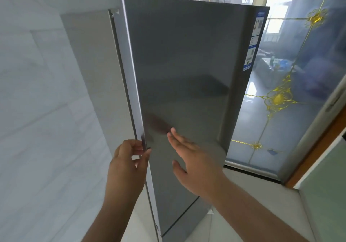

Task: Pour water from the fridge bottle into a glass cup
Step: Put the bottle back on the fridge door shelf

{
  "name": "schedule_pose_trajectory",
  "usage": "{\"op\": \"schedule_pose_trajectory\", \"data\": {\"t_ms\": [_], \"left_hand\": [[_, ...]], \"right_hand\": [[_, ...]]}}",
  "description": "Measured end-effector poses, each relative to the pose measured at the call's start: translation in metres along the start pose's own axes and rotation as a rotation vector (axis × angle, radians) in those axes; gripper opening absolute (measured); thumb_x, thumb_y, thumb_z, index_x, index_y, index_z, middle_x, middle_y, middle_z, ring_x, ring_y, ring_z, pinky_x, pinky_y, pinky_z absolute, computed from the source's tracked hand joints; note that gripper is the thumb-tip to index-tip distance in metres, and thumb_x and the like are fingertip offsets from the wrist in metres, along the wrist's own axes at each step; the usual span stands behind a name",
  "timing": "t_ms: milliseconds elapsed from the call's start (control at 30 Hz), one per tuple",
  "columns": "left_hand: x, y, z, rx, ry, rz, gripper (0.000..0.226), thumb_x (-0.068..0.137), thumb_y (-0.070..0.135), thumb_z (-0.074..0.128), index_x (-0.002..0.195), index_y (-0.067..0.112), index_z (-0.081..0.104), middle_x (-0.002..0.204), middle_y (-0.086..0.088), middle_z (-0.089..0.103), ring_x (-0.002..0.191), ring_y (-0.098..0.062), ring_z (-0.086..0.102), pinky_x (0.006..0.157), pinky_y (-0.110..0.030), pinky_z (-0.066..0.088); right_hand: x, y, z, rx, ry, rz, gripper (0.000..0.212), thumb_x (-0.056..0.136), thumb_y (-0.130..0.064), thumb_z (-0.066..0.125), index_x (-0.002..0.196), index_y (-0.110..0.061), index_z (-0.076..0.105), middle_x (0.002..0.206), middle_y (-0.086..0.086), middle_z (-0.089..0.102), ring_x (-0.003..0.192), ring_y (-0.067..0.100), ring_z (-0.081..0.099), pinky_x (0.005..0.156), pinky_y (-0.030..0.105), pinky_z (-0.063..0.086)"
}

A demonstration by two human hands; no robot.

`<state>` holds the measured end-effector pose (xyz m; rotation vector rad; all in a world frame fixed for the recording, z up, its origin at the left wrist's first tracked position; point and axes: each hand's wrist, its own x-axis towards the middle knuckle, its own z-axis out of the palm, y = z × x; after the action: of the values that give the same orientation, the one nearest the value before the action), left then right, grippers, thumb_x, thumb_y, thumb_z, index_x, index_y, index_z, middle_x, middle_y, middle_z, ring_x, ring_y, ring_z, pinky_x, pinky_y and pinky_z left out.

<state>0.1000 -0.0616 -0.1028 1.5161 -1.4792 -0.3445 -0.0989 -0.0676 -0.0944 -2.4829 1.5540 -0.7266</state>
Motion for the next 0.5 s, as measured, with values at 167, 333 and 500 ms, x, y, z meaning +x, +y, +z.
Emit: {"op": "schedule_pose_trajectory", "data": {"t_ms": [167, 333, 500], "left_hand": [[-0.024, 0.012, 0.012, -0.085, 0.081, 0.019, 0.025, 0.091, 0.016, 0.074, 0.103, 0.03, 0.057, 0.1, 0.013, 0.062, 0.085, -0.006, 0.066, 0.066, -0.017, 0.05], [-0.029, 0.016, 0.058, -0.032, -0.333, 0.12, 0.033, 0.095, 0.034, 0.063, 0.128, 0.034, 0.065, 0.12, 0.018, 0.063, 0.099, 0.003, 0.065, 0.083, -0.008, 0.049], [-0.004, 0.041, 0.118, 0.07, -0.562, 0.27, 0.059, 0.1, 0.052, 0.043, 0.148, 0.021, 0.055, 0.151, 0.003, 0.056, 0.14, -0.016, 0.049, 0.113, -0.022, 0.026]], "right_hand": [[-0.003, 0.006, -0.001, 0.085, 0.009, 0.043, 0.069, 0.104, -0.043, 0.048, 0.164, -0.037, 0.014, 0.17, -0.024, 0.011, 0.154, -0.002, 0.016, 0.127, 0.029, 0.02], [-0.024, 0.032, -0.013, 0.083, 0.192, 0.247, 0.05, 0.1, -0.045, 0.052, 0.148, -0.028, 0.051, 0.151, -0.012, 0.053, 0.137, 0.008, 0.048, 0.115, 0.036, 0.041], [-0.074, 0.08, -0.034, -0.092, 0.271, 0.519, 0.05, 0.099, -0.045, 0.055, 0.146, -0.03, 0.053, 0.147, -0.013, 0.057, 0.134, 0.007, 0.048, 0.113, 0.026, 0.036]]}}
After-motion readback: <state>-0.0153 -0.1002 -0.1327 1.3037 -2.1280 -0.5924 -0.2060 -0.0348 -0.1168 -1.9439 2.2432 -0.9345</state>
